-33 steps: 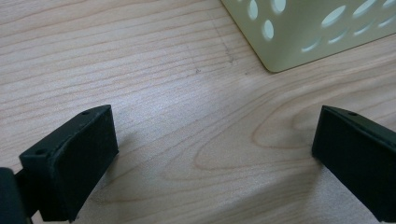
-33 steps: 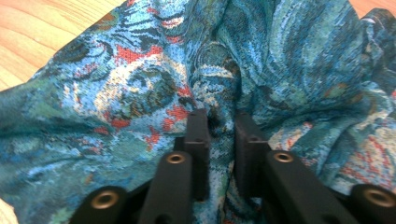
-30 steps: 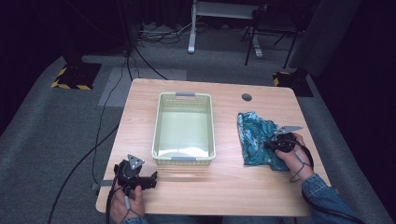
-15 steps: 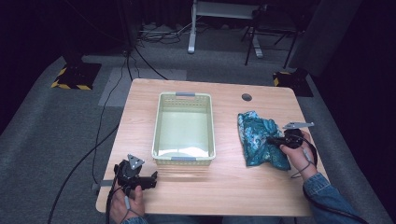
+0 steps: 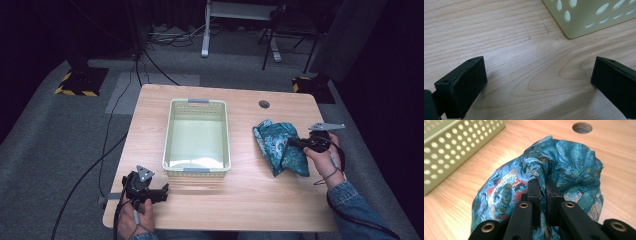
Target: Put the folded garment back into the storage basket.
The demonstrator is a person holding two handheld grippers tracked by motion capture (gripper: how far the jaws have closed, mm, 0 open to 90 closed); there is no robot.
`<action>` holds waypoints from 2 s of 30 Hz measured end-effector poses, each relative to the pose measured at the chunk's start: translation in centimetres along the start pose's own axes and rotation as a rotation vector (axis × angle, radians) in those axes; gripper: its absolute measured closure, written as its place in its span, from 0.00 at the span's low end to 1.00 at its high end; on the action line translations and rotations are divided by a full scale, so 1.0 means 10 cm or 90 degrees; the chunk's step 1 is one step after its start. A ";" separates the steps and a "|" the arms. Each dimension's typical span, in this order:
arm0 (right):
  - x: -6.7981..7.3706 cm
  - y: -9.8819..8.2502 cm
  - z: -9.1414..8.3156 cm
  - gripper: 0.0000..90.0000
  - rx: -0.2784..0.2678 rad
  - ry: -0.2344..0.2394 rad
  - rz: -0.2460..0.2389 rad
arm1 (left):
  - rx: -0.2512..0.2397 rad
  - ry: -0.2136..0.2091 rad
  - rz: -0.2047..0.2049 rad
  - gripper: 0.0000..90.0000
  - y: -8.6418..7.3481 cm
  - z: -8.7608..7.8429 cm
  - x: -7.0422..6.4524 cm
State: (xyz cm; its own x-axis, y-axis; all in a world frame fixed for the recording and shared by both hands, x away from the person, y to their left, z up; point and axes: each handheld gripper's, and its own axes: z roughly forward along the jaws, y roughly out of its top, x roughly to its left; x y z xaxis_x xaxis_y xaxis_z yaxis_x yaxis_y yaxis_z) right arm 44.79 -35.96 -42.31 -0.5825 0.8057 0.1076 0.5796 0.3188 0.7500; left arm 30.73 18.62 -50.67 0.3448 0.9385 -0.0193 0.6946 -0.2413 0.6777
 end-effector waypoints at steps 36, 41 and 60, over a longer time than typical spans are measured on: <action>0.15 0.63 -0.27 0.94 -0.067 -0.006 -0.013 | 0.000 0.000 0.000 0.00 0.00 0.00 0.00; 0.19 0.71 -0.29 0.94 -0.074 -0.007 -0.016 | 0.000 0.000 0.000 0.00 0.00 0.00 0.00; 0.41 1.06 -0.31 0.94 -0.089 -0.012 -0.043 | 0.000 0.000 0.000 0.00 0.00 0.00 0.00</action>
State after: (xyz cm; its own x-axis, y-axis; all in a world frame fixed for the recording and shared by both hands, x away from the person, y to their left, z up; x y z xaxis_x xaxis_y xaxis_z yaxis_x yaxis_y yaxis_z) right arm 46.84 -30.83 -31.89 -0.6059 0.7944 0.0426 0.4537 0.3011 0.8388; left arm 30.71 18.62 -50.66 0.3443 0.9387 -0.0189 0.6950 -0.2413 0.6773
